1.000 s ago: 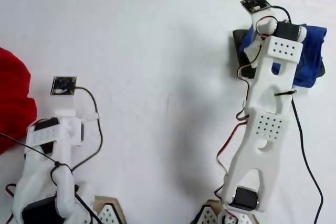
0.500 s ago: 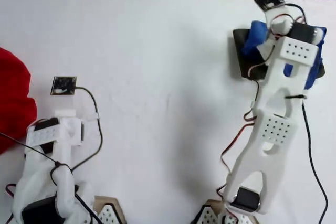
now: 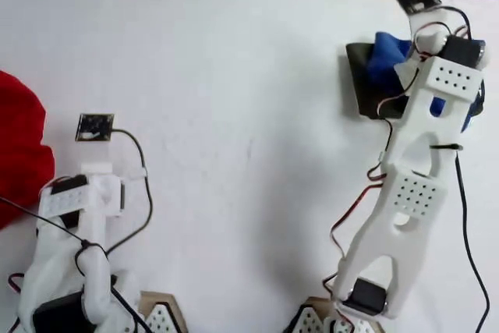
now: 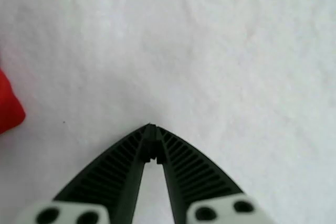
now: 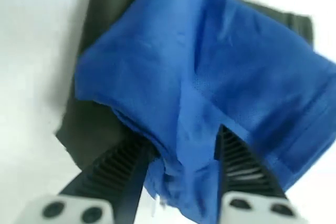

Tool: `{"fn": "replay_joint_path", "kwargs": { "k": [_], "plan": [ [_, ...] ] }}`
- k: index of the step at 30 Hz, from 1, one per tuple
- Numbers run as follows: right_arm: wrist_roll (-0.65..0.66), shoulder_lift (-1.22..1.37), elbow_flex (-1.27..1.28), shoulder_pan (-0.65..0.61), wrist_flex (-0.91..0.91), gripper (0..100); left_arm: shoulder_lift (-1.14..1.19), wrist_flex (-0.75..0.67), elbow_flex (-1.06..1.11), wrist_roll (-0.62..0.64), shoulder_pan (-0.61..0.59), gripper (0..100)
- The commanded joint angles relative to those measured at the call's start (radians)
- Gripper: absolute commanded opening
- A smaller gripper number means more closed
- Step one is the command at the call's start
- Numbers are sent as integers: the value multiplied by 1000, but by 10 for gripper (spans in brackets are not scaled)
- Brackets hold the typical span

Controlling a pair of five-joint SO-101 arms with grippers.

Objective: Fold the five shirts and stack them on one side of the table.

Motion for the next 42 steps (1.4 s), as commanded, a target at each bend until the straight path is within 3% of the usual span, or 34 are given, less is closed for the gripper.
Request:
{"fn": "replay_joint_path", "kwargs": {
  "k": [1,7,11,25,33,42],
  "plan": [
    [-109,-168,-15,-84,13,185,-20,-14,-4,2,-5,28],
    [-144,-189,-8,-280,85,186,-20,-14,-4,2,-5,28],
    [-144,-88,-8,-312,85,187,-20,-14,-4,2,-5,28],
    [-140,128,-18,-189,15,230,-20,-14,-4,2,-5,28],
    [-140,166,-18,-120,-87,230,-20,-14,-4,2,-5,28],
    [-140,147,-89,-88,-73,228,-20,-14,-4,2,-5,28]
  ]
}}
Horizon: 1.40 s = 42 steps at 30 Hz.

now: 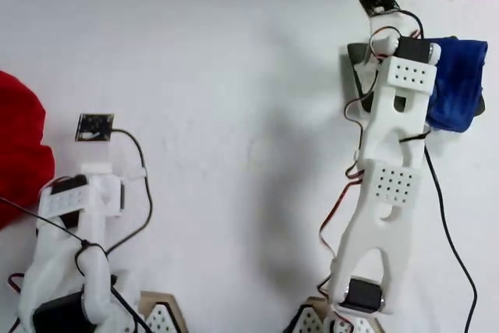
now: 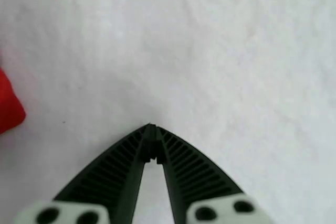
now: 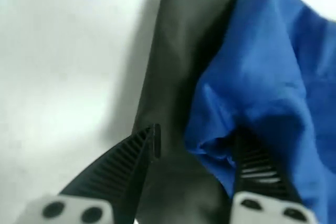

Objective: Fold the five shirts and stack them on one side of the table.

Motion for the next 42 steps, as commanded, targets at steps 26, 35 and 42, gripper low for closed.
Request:
{"fn": "replay_joint_path", "kwargs": {
  "k": [26,35,42],
  "plan": [
    [-2,10,-15,42,-19,191,-20,-14,-4,2,-3,28],
    [103,53,-18,77,-97,33,-20,-14,-4,2,-3,28],
    [106,-65,-18,81,-76,19,-20,-14,-4,2,-3,28]
  ]
}}
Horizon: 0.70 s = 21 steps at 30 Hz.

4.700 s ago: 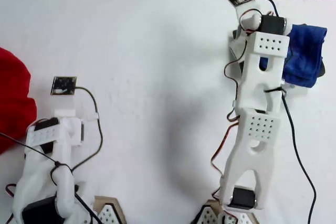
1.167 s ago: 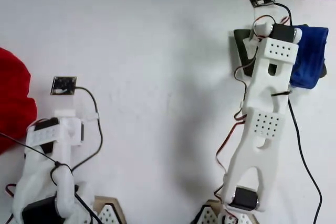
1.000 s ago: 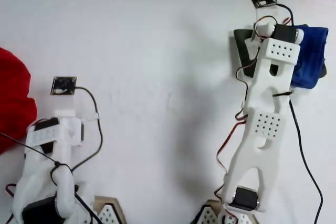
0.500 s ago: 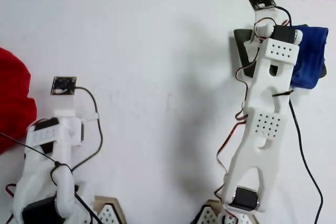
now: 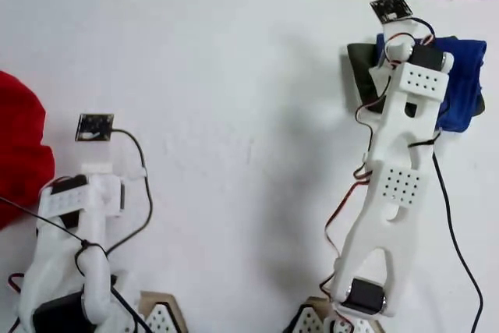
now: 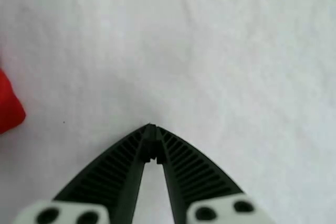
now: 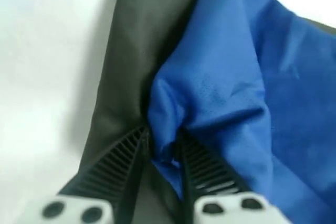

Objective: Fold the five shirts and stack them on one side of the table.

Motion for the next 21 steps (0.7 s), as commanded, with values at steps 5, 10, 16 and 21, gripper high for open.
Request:
{"fn": "replay_joint_path", "kwargs": {
  "k": [5,10,16,21],
  "plan": [
    [14,-197,-15,12,74,19,-20,-14,-4,2,-3,28],
    [14,-239,-15,12,127,19,-20,-14,-4,2,-3,28],
    [14,-196,-5,8,159,25,-20,-14,-4,2,-3,28],
    [14,-124,-14,13,166,25,-20,-14,-4,2,-3,28]
  ]
}}
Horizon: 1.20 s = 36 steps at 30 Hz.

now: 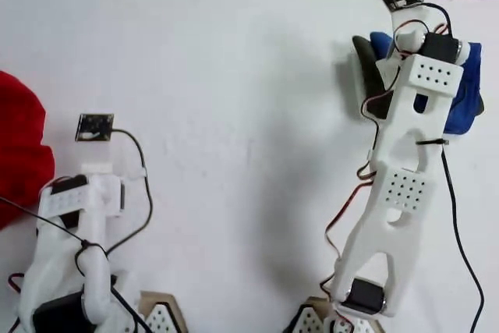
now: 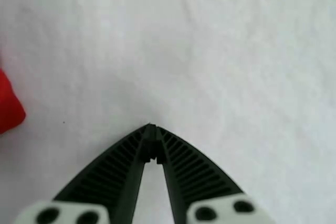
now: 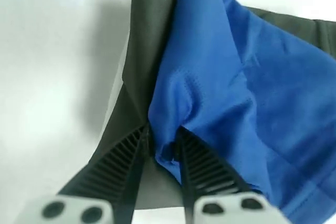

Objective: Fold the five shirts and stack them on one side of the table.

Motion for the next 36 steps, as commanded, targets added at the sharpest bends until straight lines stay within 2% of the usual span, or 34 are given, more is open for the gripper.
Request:
{"fn": "replay_joint_path", "kwargs": {
  "k": [1,3,8,12,21,28,36],
  "plan": [
    [8,8,-18,12,7,25,-20,-14,-4,2,-3,28],
    [8,16,-20,10,7,34,-20,-14,-4,2,-3,28],
    [5,15,-20,8,7,145,-20,-14,-4,2,-3,28],
    [6,13,-31,16,-10,112,-20,-14,-5,2,-3,28],
    [6,15,-176,21,41,112,-20,-15,-5,2,-3,28],
    [2,25,-172,19,64,112,-20,-15,-5,2,-3,28],
    [-2,15,-181,-54,71,113,-20,-15,-5,2,-3,28]
  ]
}}
